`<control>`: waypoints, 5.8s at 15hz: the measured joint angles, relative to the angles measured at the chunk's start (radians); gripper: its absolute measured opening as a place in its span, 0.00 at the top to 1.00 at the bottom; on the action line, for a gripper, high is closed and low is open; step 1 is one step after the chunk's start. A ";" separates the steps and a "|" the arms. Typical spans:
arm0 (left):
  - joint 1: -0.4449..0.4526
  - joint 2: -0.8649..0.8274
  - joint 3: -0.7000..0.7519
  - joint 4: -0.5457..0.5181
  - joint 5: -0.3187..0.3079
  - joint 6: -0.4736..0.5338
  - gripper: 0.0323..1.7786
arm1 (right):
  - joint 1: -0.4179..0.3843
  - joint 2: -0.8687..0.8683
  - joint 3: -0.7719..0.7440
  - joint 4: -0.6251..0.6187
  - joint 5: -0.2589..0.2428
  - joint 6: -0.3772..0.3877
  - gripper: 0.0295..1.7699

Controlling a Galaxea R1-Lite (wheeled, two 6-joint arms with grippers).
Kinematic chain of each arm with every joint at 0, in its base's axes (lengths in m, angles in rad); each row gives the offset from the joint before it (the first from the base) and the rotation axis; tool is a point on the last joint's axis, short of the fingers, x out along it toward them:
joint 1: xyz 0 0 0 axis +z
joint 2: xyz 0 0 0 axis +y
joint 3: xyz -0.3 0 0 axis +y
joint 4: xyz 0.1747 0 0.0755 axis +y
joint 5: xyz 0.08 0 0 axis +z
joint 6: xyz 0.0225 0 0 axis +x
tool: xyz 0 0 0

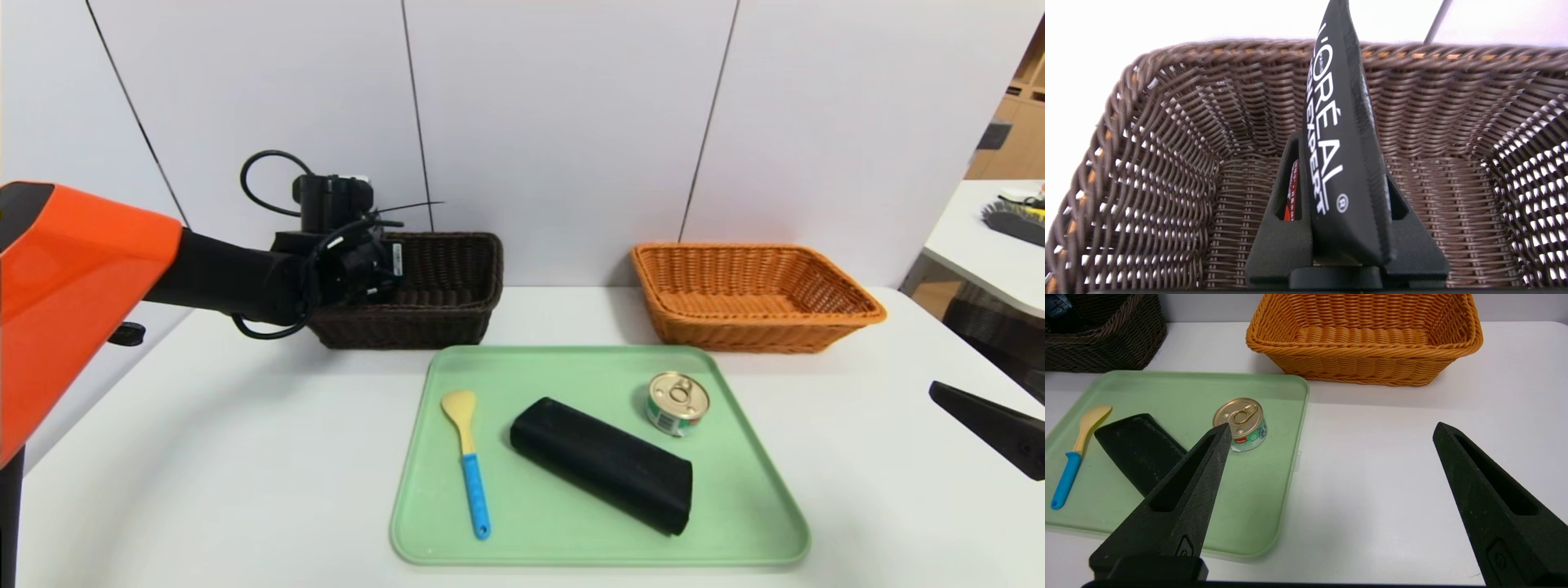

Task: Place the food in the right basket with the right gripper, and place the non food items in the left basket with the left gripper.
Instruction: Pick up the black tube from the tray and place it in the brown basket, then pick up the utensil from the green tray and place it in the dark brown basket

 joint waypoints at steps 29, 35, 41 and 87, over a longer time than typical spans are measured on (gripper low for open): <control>-0.087 -0.411 -0.047 0.395 -0.058 0.064 0.11 | -0.002 0.021 -0.054 0.028 -0.003 -0.001 0.04; -0.356 -0.581 0.041 0.870 -0.031 -0.285 0.07 | -0.003 0.062 -0.334 0.457 -0.024 -0.002 0.04; -0.488 -0.479 0.113 0.905 0.115 -0.502 0.06 | -0.004 0.114 -0.375 0.535 -0.032 -0.004 0.04; -0.532 -0.040 -0.203 1.216 -0.002 -0.783 0.05 | -0.049 0.172 -0.366 0.467 0.001 0.051 0.04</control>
